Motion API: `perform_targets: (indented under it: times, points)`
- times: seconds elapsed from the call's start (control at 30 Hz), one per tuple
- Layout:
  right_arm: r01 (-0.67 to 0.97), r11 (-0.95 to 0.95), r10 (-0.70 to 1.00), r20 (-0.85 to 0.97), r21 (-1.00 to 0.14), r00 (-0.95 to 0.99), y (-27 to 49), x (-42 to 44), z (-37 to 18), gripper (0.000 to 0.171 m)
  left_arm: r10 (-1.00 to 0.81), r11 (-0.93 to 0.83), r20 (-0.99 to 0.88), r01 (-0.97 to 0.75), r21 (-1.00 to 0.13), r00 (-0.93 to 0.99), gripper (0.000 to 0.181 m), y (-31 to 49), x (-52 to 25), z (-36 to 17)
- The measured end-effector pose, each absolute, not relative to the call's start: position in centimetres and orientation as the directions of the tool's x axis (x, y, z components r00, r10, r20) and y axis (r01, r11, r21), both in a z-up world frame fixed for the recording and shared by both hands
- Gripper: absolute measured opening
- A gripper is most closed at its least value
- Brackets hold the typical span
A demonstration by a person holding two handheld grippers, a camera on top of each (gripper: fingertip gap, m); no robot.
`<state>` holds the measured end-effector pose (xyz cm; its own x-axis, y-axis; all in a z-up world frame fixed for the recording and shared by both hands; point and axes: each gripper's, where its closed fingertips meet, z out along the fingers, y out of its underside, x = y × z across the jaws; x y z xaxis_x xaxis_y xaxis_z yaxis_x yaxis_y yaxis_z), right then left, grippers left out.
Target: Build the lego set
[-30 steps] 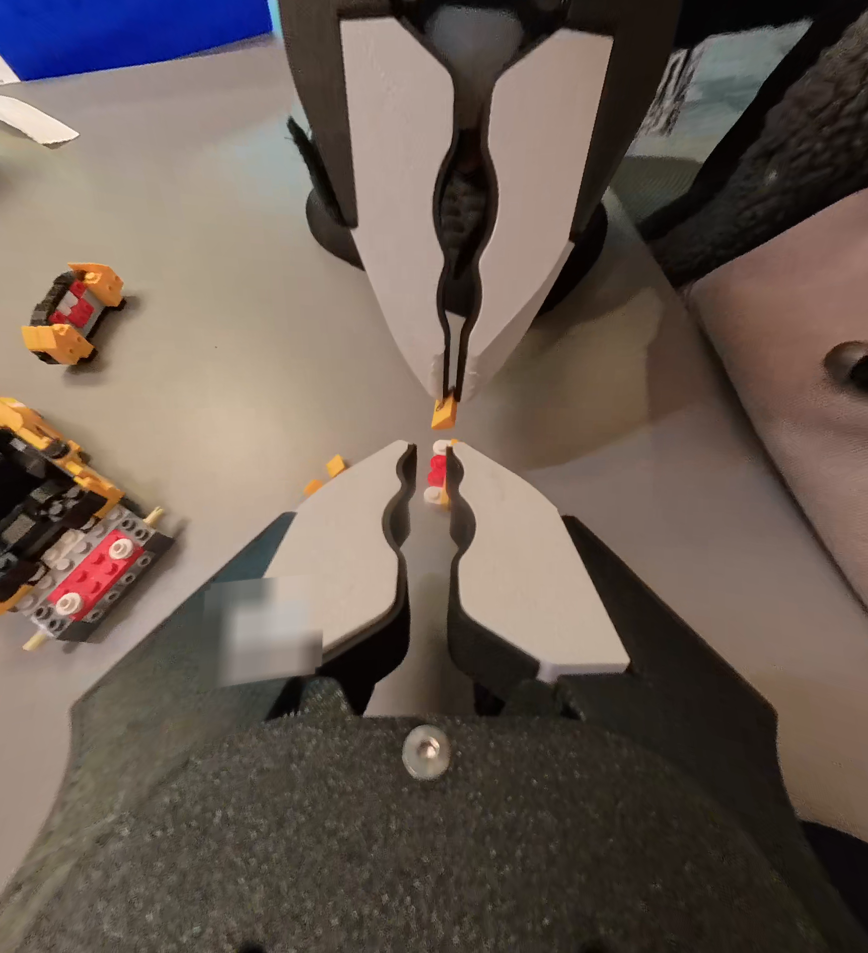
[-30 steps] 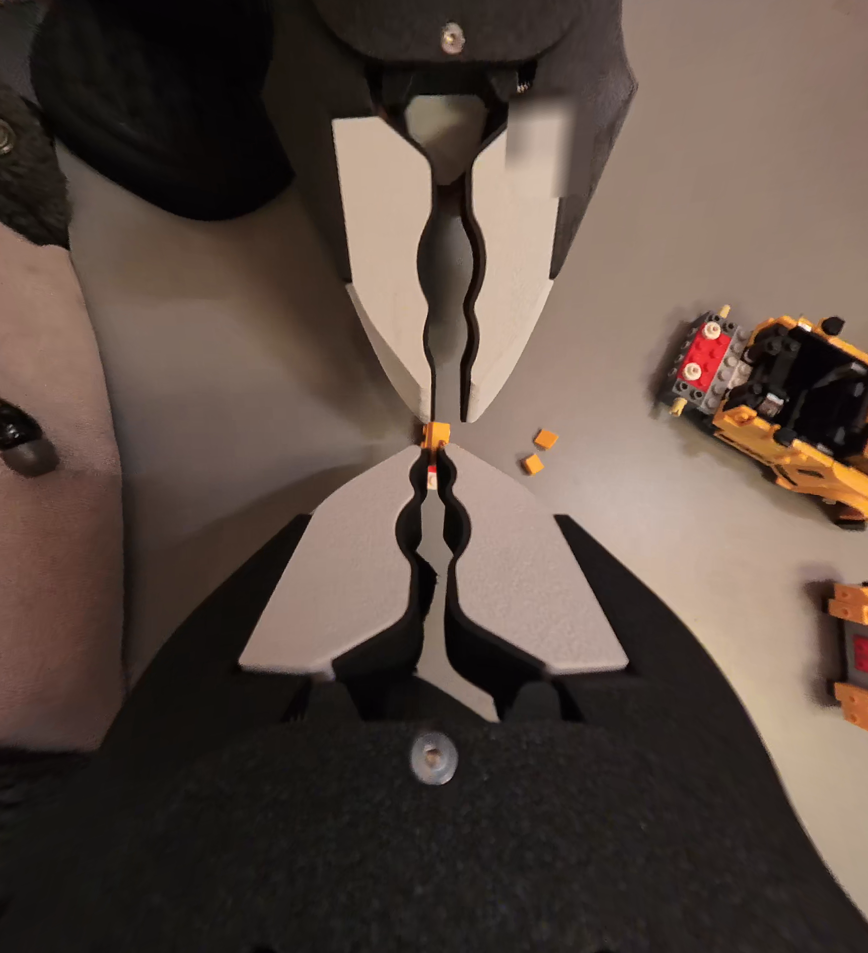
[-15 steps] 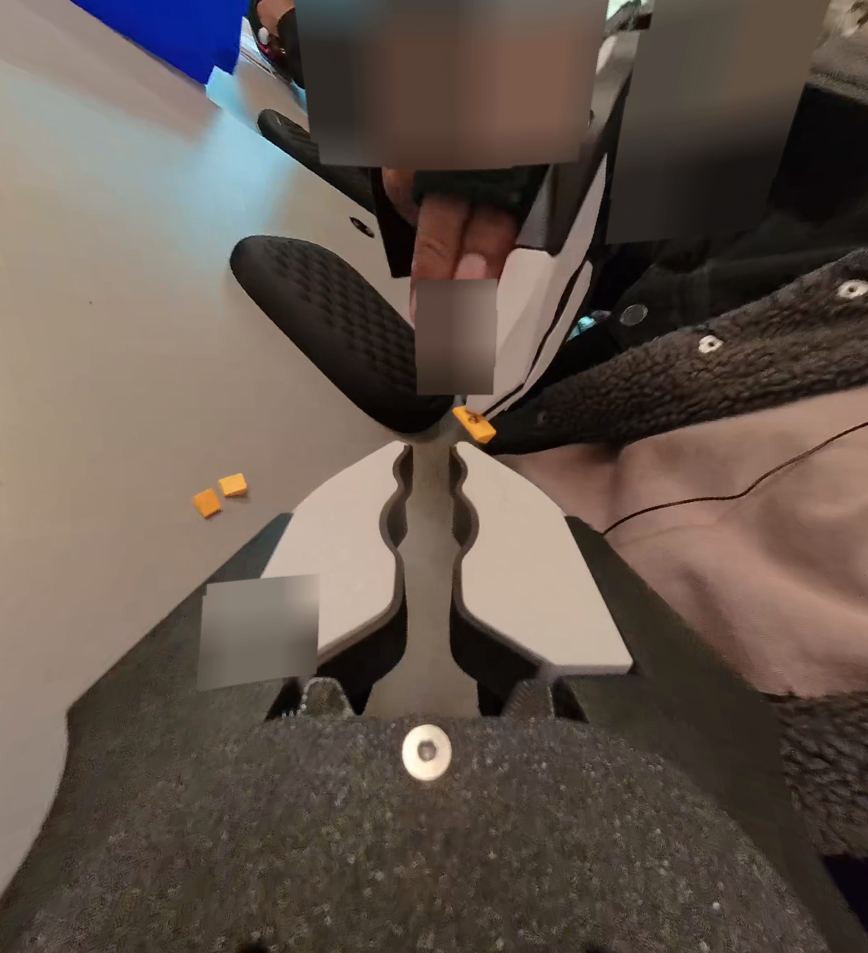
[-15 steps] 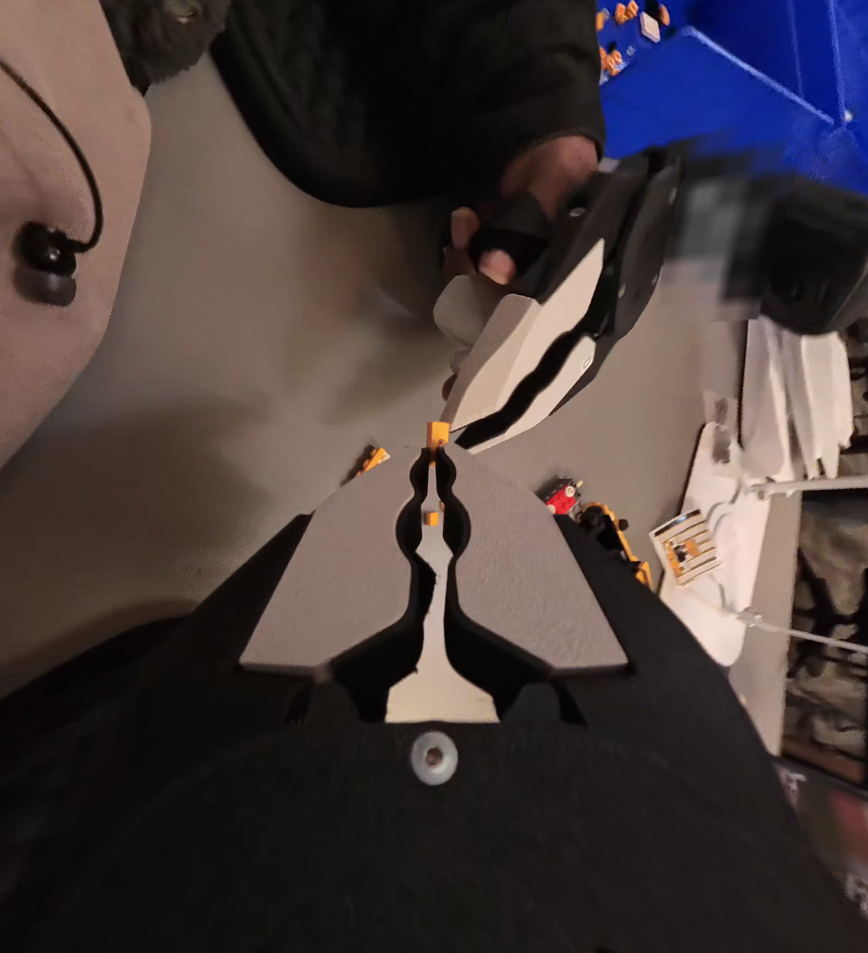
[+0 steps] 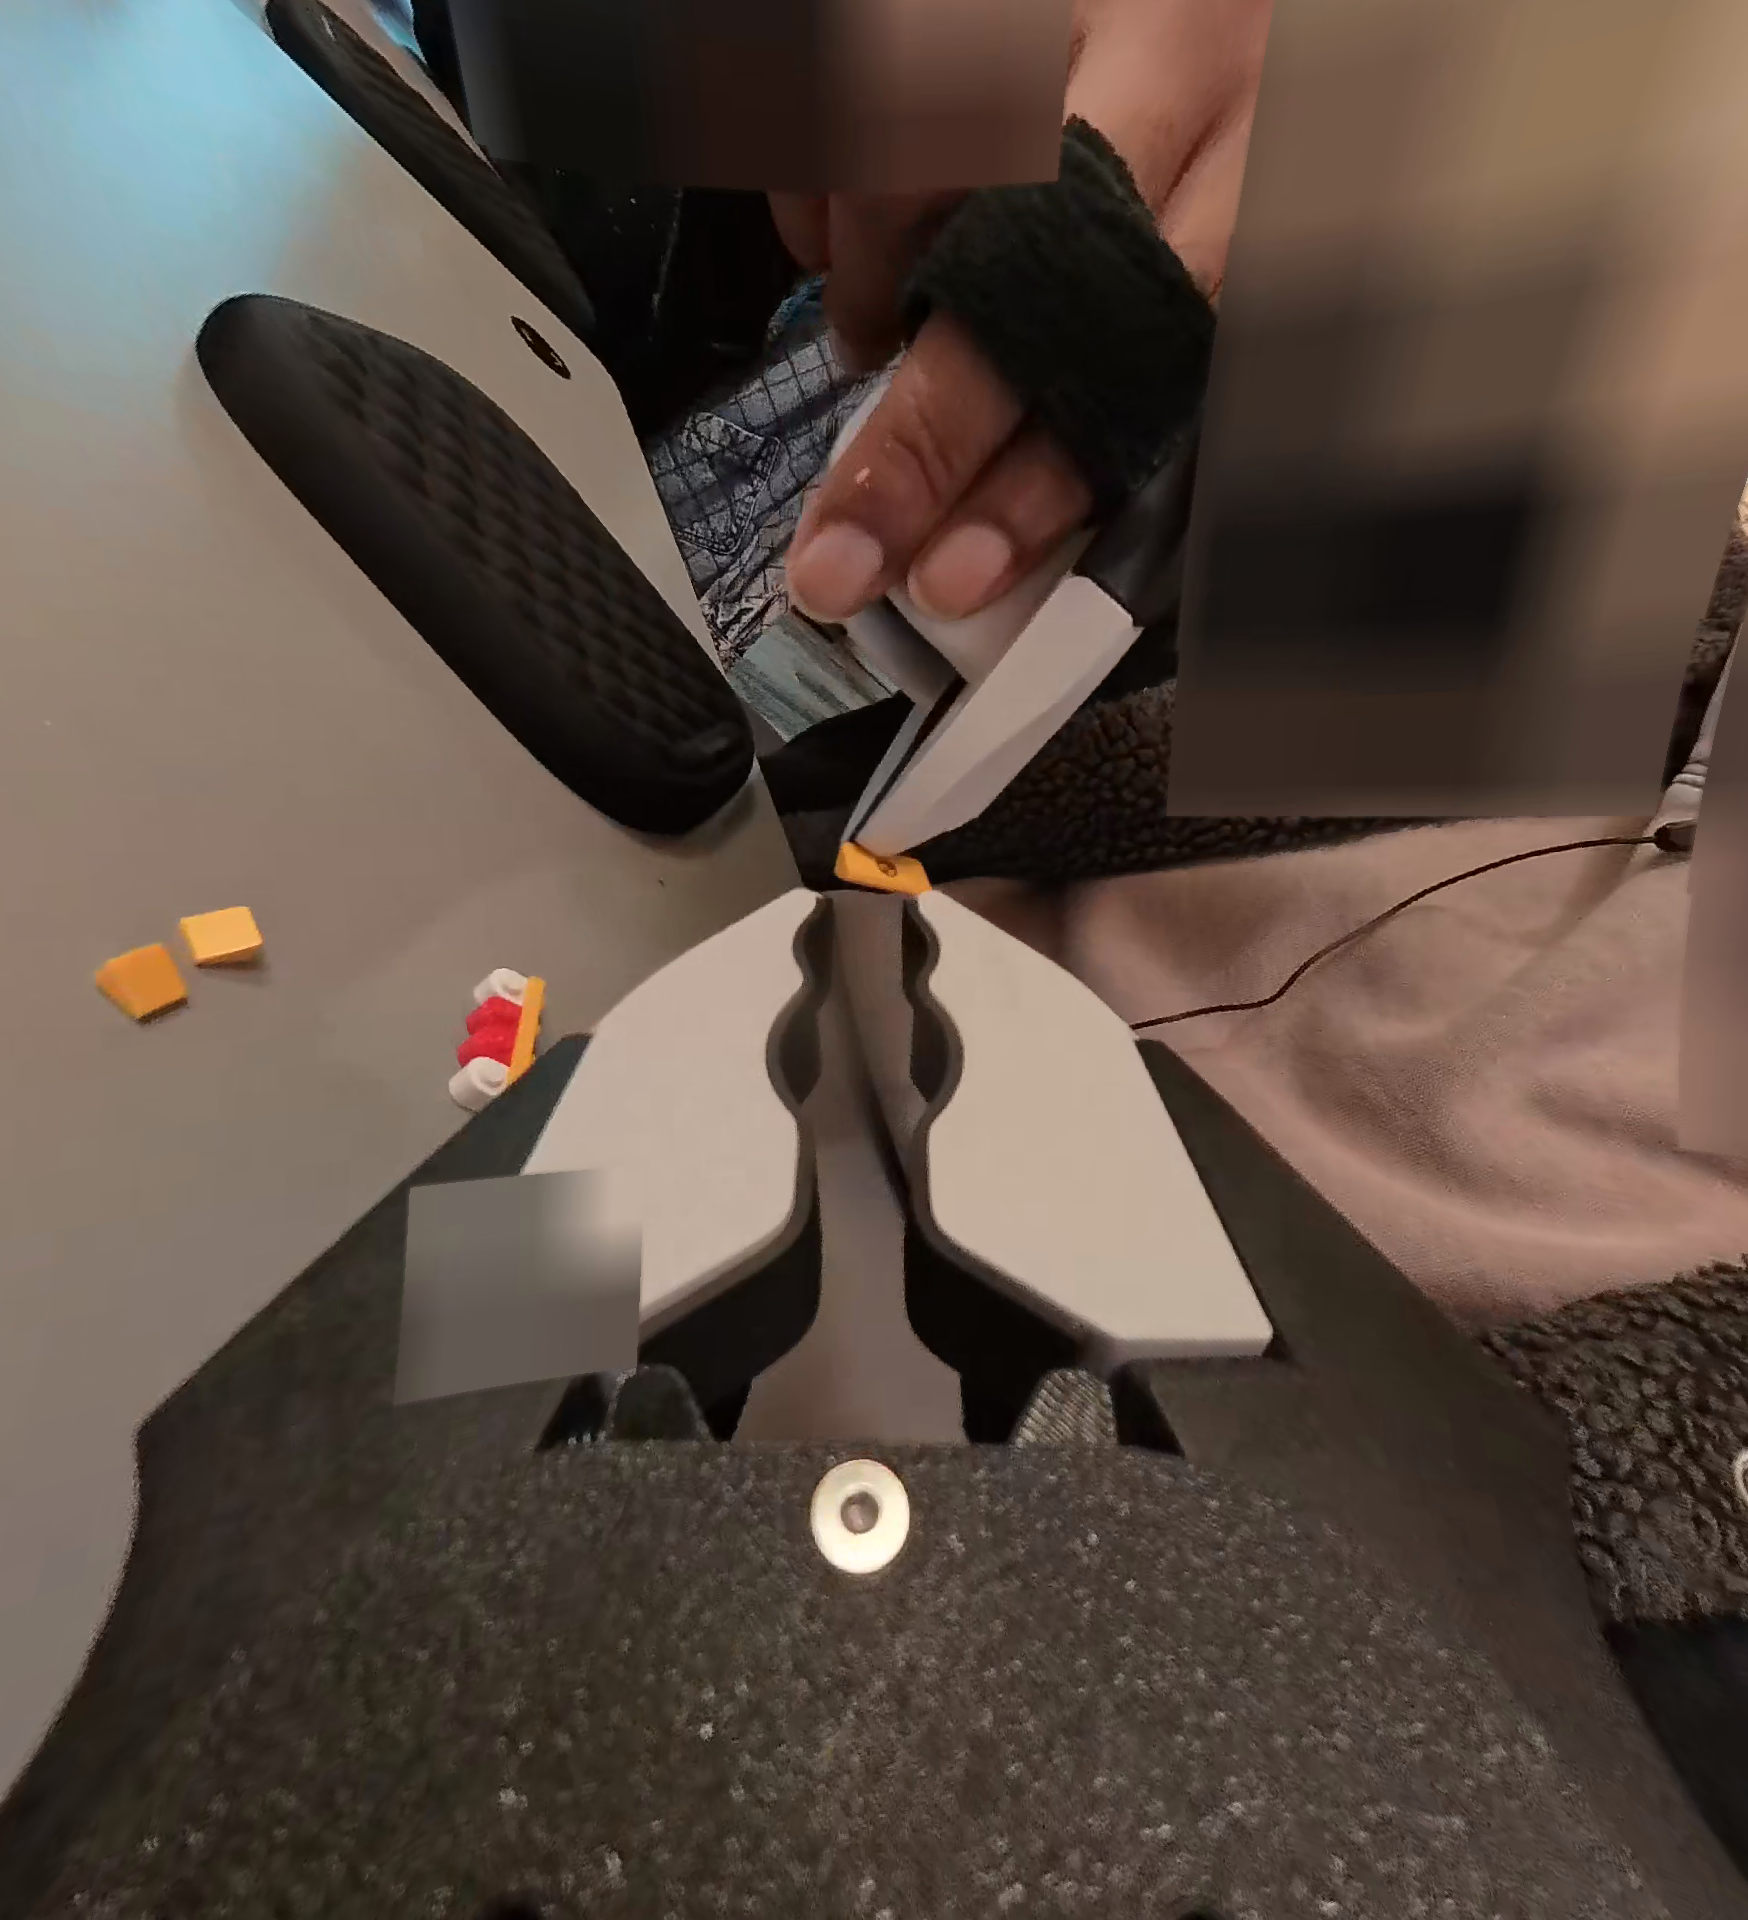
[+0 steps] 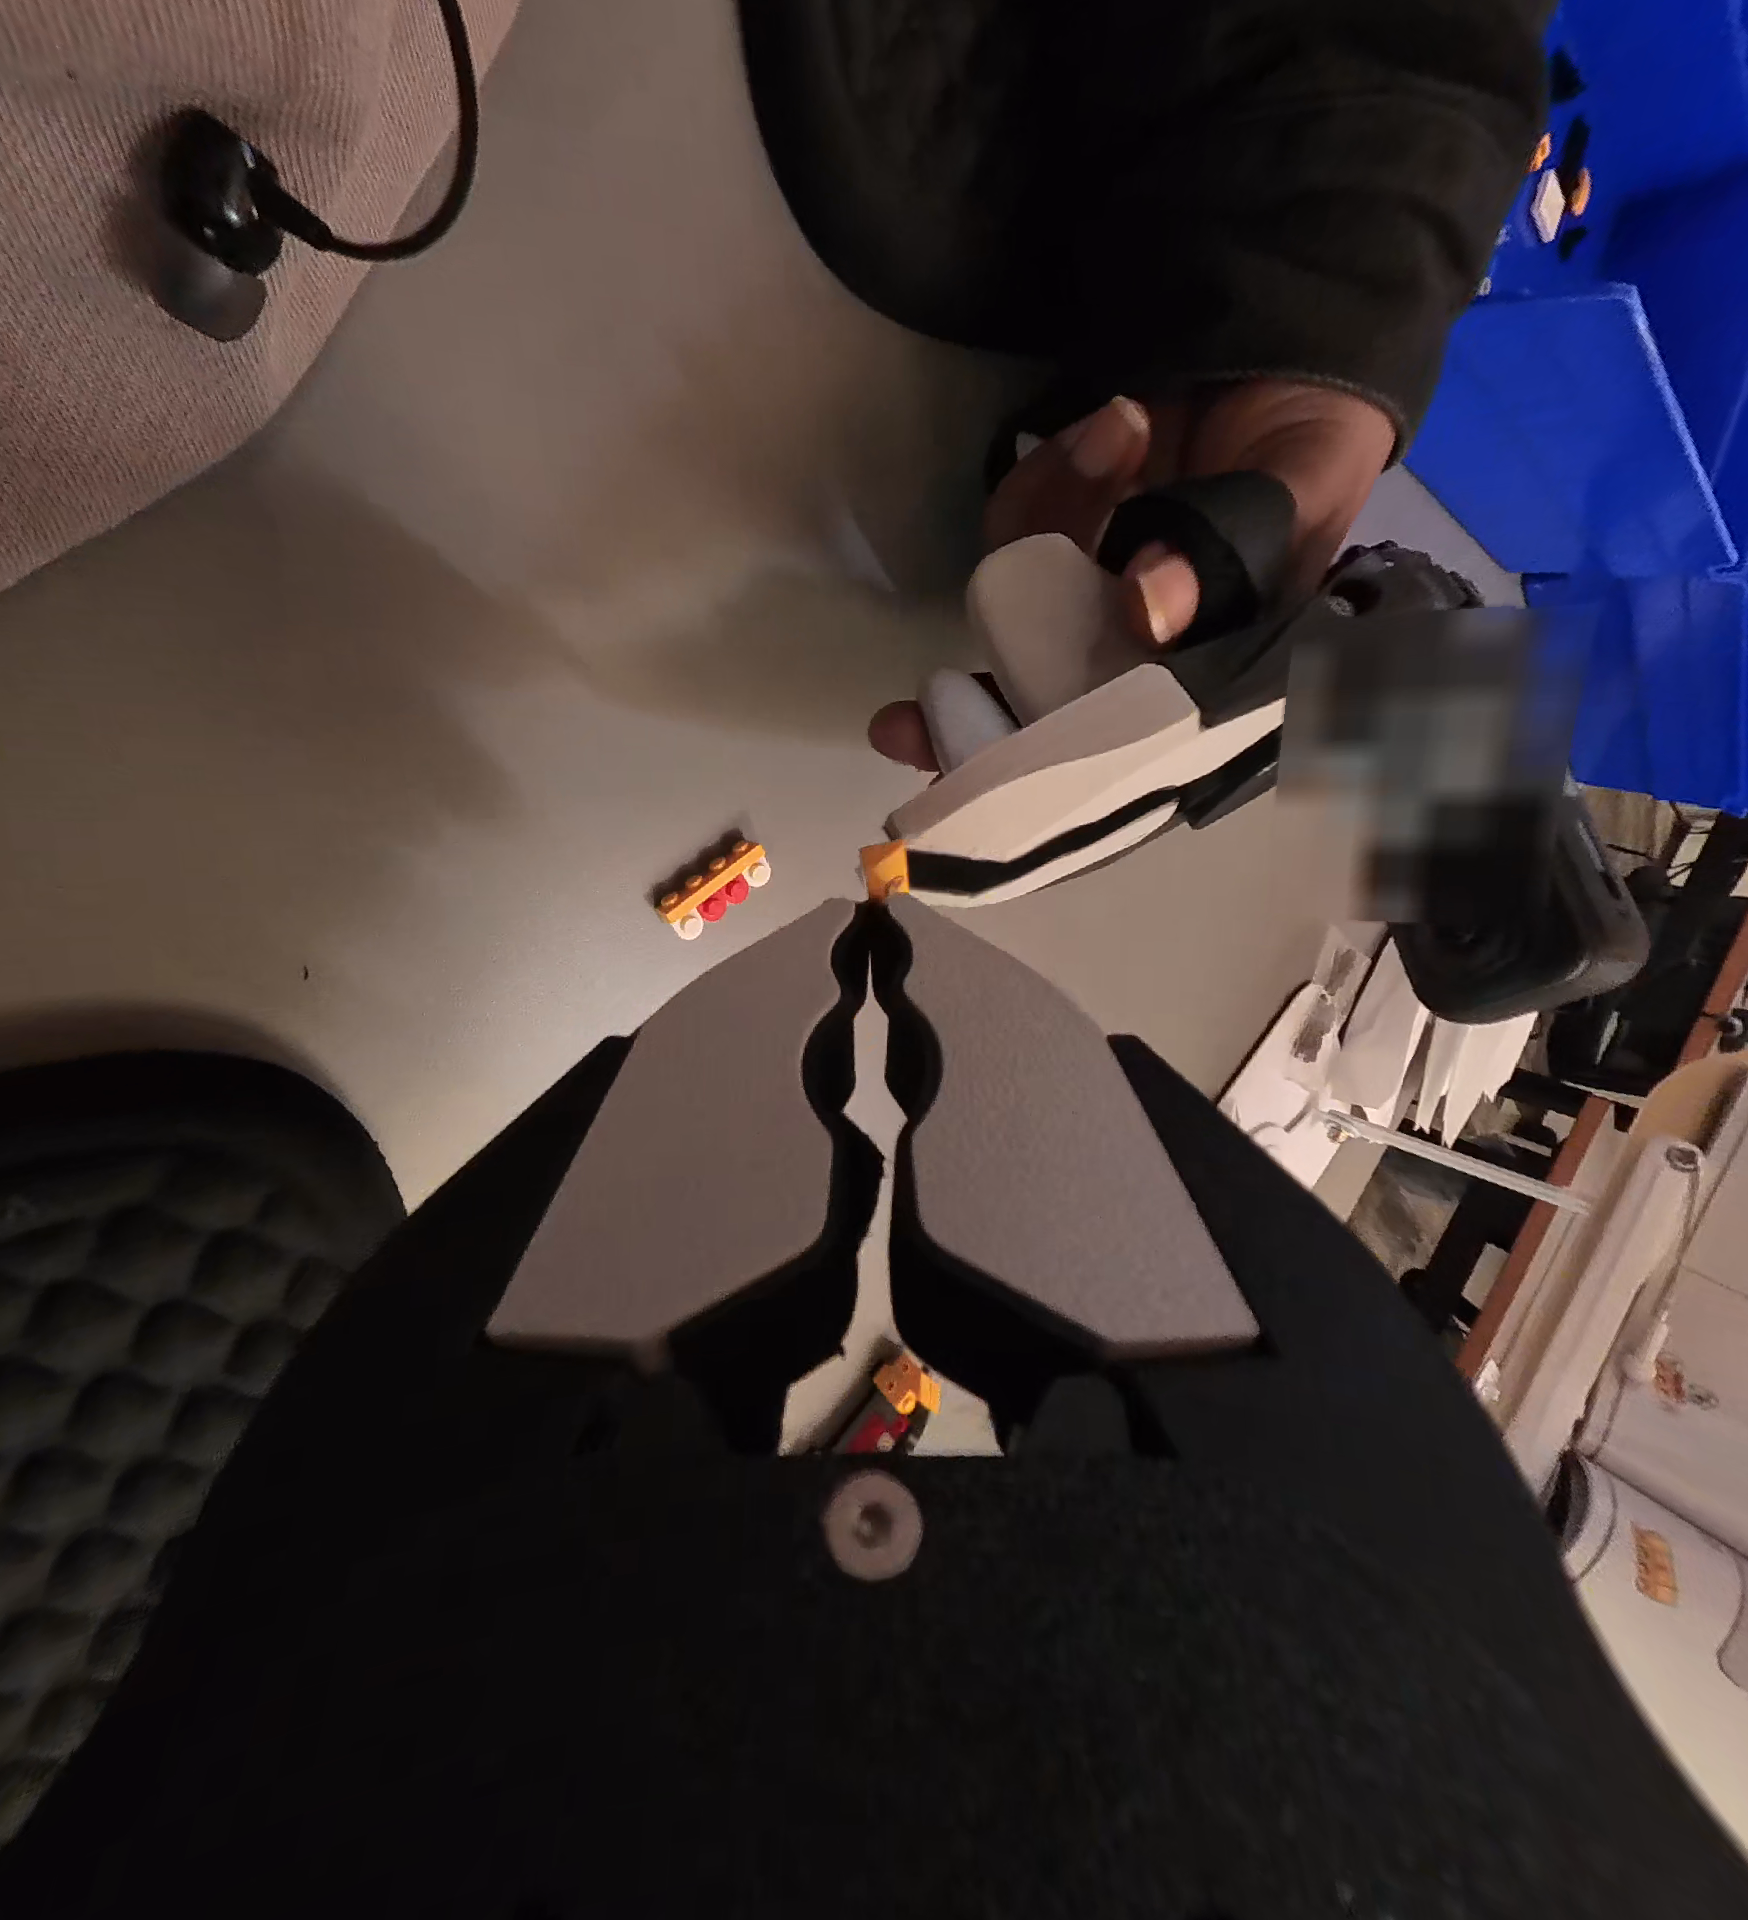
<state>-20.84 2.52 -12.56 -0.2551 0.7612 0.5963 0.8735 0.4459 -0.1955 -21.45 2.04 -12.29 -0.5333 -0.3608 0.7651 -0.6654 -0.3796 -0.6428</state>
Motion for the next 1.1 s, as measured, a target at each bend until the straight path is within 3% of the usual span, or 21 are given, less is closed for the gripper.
perform_targets:
  times: [0.4, 0.67, 0.77, 0.87, 0.97, 1.1]
  points:
    - [0.857, 0.513, 0.645, 0.680, -0.049, -0.347, 3.0, -21.2, -12.1, 0.000, -0.262, -0.445, 0.830, -0.701, -0.557, -0.493, 0.010, 1.8, -21.3, -11.7]
    - [0.884, 0.455, 0.662, 0.704, -0.104, -0.258, 3.6, -20.8, -12.6, 0.000, -0.351, -0.445, 0.803, -0.669, -0.596, -0.481, 0.004, 2.4, -20.8, -12.0]
    - [0.911, 0.356, 0.699, 0.706, -0.206, -0.114, 4.4, -20.1, -12.3, 0.000, -0.407, -0.462, 0.783, -0.634, -0.620, -0.470, 0.004, 3.2, -20.4, -12.0]
    - [0.862, 0.061, 0.784, 0.559, -0.503, 0.271, 5.2, -19.1, -11.6, 0.002, -0.451, -0.535, 0.777, -0.564, -0.629, -0.439, 0.004, 5.0, -19.6, -11.5]
    - [0.618, -0.272, 0.757, 0.233, -0.737, 0.611, 5.2, -18.9, -12.1, 0.018, -0.485, -0.623, 0.783, -0.473, -0.622, -0.391, 0.004, 6.8, -18.8, -10.8]
    - [0.269, -0.458, 0.599, -0.071, -0.847, 0.798, 6.2, -18.7, -11.9, 0.013, -0.515, -0.674, 0.787, -0.406, -0.617, -0.340, 0.004, 7.6, -18.2, -10.6]
